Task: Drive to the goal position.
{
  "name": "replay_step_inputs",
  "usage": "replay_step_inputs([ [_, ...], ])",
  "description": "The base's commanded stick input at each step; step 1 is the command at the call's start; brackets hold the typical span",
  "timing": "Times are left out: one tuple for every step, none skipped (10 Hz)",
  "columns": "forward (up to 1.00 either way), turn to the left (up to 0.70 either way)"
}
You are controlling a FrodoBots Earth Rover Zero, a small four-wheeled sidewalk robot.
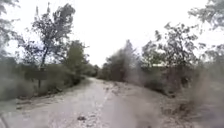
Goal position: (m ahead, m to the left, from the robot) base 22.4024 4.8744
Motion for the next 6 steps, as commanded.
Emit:
replay_step_inputs([
  [0.45, 0.27],
  [0.45, 0.27],
  [0.45, 0.11],
  [0.45, 0.0],
  [0.45, 0.0],
  [0.45, 0.0],
])
